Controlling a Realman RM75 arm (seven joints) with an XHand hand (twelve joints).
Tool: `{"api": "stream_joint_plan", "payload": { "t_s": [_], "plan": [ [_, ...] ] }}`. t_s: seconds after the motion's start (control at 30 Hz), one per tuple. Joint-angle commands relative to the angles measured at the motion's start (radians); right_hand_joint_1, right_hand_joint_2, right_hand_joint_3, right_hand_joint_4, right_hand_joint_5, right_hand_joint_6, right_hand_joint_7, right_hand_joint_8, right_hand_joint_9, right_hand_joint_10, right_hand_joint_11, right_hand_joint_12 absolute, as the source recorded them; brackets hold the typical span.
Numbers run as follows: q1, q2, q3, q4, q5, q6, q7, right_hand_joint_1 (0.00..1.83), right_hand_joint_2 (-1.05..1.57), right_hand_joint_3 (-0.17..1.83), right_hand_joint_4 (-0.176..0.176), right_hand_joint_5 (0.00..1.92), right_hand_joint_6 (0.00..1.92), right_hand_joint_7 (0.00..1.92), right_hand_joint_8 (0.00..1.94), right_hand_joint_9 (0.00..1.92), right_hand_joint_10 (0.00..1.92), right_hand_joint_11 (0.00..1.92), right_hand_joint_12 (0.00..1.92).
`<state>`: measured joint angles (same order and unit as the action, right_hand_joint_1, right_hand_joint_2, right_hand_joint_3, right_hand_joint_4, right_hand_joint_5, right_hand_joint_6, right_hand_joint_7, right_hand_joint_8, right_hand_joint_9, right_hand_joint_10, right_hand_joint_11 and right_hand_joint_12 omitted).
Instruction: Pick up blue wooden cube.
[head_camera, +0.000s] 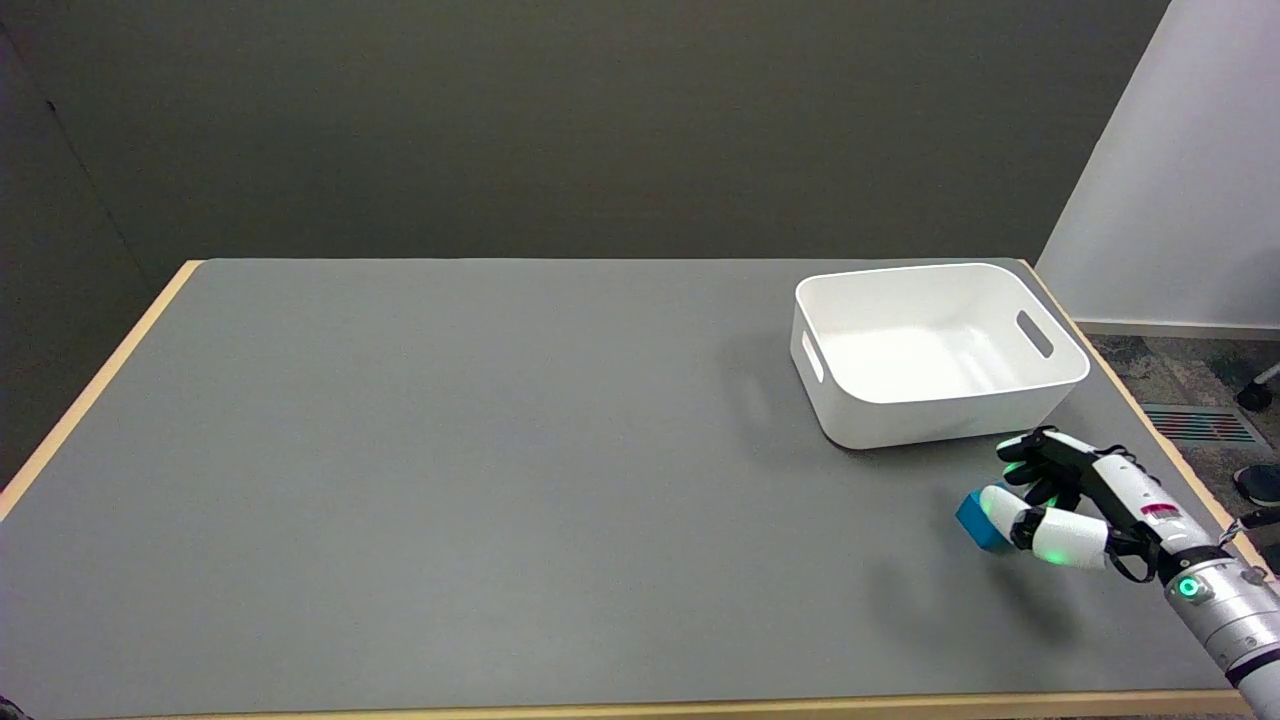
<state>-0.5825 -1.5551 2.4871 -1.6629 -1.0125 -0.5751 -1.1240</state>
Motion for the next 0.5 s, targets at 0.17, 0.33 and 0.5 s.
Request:
{"api": "stream_joint_plan", "payload": {
  "t_s": [0.17, 0.33, 0.5],
  "plan": [
    [-0.007, -0.007, -0.049, 0.037, 0.001, 0.002, 0.002, 0.55, 0.61, 0.83, -0.034, 0.38, 0.76, 0.57, 0.76, 0.53, 1.24, 0.48, 1.73],
    [-0.003, -0.004, -0.068, 0.039, 0.001, 0.003, 0.002, 0.55, 0.61, 0.83, -0.034, 0.38, 0.76, 0.57, 0.75, 0.52, 1.24, 0.48, 1.73],
    [-0.002, 0.000, -0.072, 0.037, -0.001, 0.003, 0.002, 0.55, 0.61, 0.83, -0.034, 0.38, 0.76, 0.57, 0.75, 0.52, 1.24, 0.48, 1.73]
  ]
}}
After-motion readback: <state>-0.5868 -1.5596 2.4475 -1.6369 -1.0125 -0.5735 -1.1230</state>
